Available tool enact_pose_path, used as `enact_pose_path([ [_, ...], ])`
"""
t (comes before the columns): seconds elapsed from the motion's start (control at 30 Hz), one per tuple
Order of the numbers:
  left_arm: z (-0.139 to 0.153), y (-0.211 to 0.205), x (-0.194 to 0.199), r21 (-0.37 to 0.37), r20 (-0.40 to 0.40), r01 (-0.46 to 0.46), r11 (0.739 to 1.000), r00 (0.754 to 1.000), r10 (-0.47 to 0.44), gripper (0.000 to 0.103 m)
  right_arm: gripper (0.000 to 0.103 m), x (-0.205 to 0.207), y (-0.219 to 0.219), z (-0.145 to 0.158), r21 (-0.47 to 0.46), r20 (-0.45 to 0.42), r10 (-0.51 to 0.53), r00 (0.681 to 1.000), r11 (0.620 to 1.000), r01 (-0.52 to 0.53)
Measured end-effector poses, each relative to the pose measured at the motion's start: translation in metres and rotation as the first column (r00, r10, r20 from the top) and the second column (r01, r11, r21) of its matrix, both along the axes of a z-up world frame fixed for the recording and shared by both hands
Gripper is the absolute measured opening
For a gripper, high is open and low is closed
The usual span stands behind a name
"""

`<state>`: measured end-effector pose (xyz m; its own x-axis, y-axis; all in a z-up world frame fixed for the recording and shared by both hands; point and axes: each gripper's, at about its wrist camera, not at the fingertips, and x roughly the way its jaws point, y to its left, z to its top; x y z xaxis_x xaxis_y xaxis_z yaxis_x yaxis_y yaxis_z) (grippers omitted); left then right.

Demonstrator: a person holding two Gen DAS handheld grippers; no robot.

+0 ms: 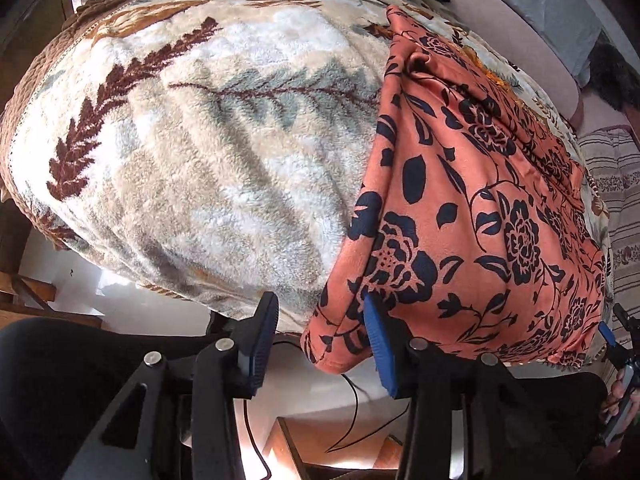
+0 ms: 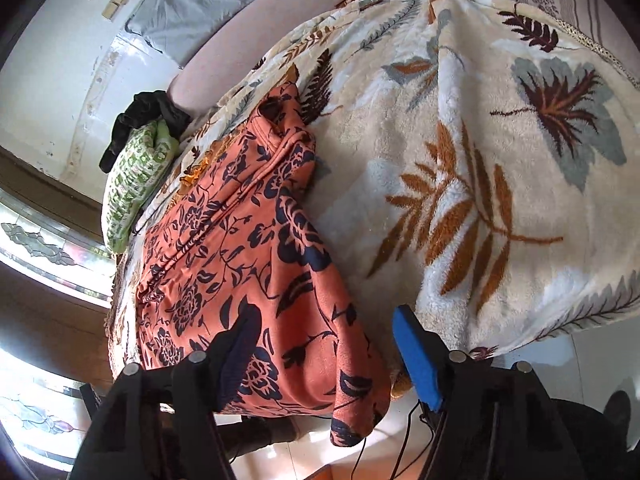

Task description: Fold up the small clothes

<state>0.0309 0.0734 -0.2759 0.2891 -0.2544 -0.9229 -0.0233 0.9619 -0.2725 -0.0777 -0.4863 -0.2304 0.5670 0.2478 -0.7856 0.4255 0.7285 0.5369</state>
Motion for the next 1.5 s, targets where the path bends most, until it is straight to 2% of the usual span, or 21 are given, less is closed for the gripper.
enact_pose_path([
  [0.07,-0.008,-0.006,0.001,-0.048,-0.041,0.038,0.998,0.998,-0.040,0.071,0.070,0.002,0.003,0.002,-0.023,-0.011,0.006,1.000,1.000,-0.006],
  [0.17,-0.020,-0.011,0.000,-0.049,-0.062,0.039,0.998,0.997,-0.042,0.073,0.070,0.002,0.006,-0.002,-0.013,-0.031,0.016,0.999,1.000,-0.016],
  [0.23,-0.034,-0.015,0.004,-0.056,-0.111,0.051,0.997,0.992,-0.057,0.073,0.070,0.001,0.008,-0.008,0.008,-0.050,0.017,0.999,1.000,-0.016],
  [0.3,-0.044,-0.013,0.006,-0.090,-0.129,0.022,0.996,0.991,-0.034,0.071,0.070,0.002,0.012,-0.011,-0.003,-0.073,0.017,0.997,1.000,-0.017],
  [0.37,-0.046,-0.015,0.005,-0.145,-0.122,0.026,0.989,0.992,-0.044,0.050,0.070,0.004,0.016,-0.012,-0.021,-0.094,0.018,0.995,1.000,-0.020],
  [0.43,-0.042,-0.019,0.004,-0.165,-0.101,0.064,0.984,0.991,-0.082,0.033,0.070,0.006,0.017,-0.014,-0.014,-0.110,0.021,0.994,1.000,-0.023],
  [0.47,-0.039,-0.023,0.003,-0.156,-0.091,0.087,0.984,0.991,-0.102,0.026,0.070,0.006,0.016,-0.016,-0.009,-0.122,0.019,0.992,1.000,-0.020],
  [0.53,-0.036,-0.026,0.002,-0.150,-0.085,0.102,0.983,0.990,-0.116,0.021,0.070,0.006,0.014,-0.018,0.005,-0.139,0.005,0.990,1.000,-0.005],
  [0.63,-0.034,-0.024,0.001,-0.156,-0.084,0.102,0.982,0.990,-0.117,0.020,0.070,0.007,0.010,-0.019,-0.002,-0.165,-0.011,0.986,1.000,0.011],
  [0.7,-0.033,-0.020,0.002,-0.146,-0.103,0.086,0.986,0.990,-0.101,0.028,0.070,0.008,0.010,-0.019,-0.020,-0.173,-0.007,0.985,1.000,0.004],
  [0.77,-0.038,-0.017,0.006,-0.103,-0.123,0.065,0.993,0.989,-0.078,0.049,0.070,0.010,0.011,-0.022,-0.048,-0.196,-0.018,0.980,0.999,0.008],
  [0.8,-0.039,-0.016,0.007,-0.088,-0.124,0.060,0.994,0.990,-0.070,0.052,0.070,0.012,0.012,-0.025,-0.059,-0.218,-0.020,0.976,0.998,0.007],
  [0.9,-0.044,-0.005,0.009,-0.132,-0.122,0.044,0.990,0.991,-0.061,0.052,0.070,0.016,0.019,-0.034,-0.098,-0.268,-0.025,0.963,0.995,-0.001],
  [0.93,-0.044,-0.002,0.009,-0.168,-0.125,0.042,0.985,0.990,-0.064,0.041,0.069,0.018,0.024,-0.036,-0.119,-0.283,-0.015,0.959,0.993,-0.020],
  [0.97,-0.046,0.000,0.009,-0.208,-0.130,0.044,0.977,0.989,-0.072,0.026,0.055,0.020,0.029,-0.035,-0.158,-0.298,-0.014,0.955,0.987,-0.035],
  [1.0,-0.046,-0.001,0.009,-0.223,-0.135,0.049,0.974,0.988,-0.081,0.020,0.039,0.023,0.035,-0.035,-0.200,-0.328,-0.009,0.945,0.978,-0.060],
  [1.07,-0.044,-0.002,0.007,-0.198,-0.135,0.065,0.978,0.987,-0.093,0.011,0.009,0.025,0.043,-0.033,-0.195,-0.346,0.022,0.938,0.976,-0.095],
  [1.1,-0.042,-0.002,0.006,-0.193,-0.139,0.071,0.979,0.985,-0.099,0.008,0.008,0.026,0.046,-0.030,-0.199,-0.355,0.033,0.934,0.974,-0.111],
  [1.17,-0.034,0.001,0.004,-0.211,-0.139,0.086,0.974,0.983,-0.117,0.006,0.007,0.025,0.049,-0.018,-0.189,-0.331,0.058,0.942,0.974,-0.127],
  [1.3,-0.005,0.012,0.002,-0.337,-0.151,0.096,0.937,0.976,-0.154,0.006,0.007,0.022,0.038,0.009,-0.005,-0.230,0.107,0.967,0.994,-0.111],
  [1.5,0.074,0.016,0.011,-0.391,-0.015,0.196,0.899,0.976,-0.219,0.006,0.007,0.028,0.030,0.066,0.207,0.020,0.090,0.996,0.974,-0.092],
])
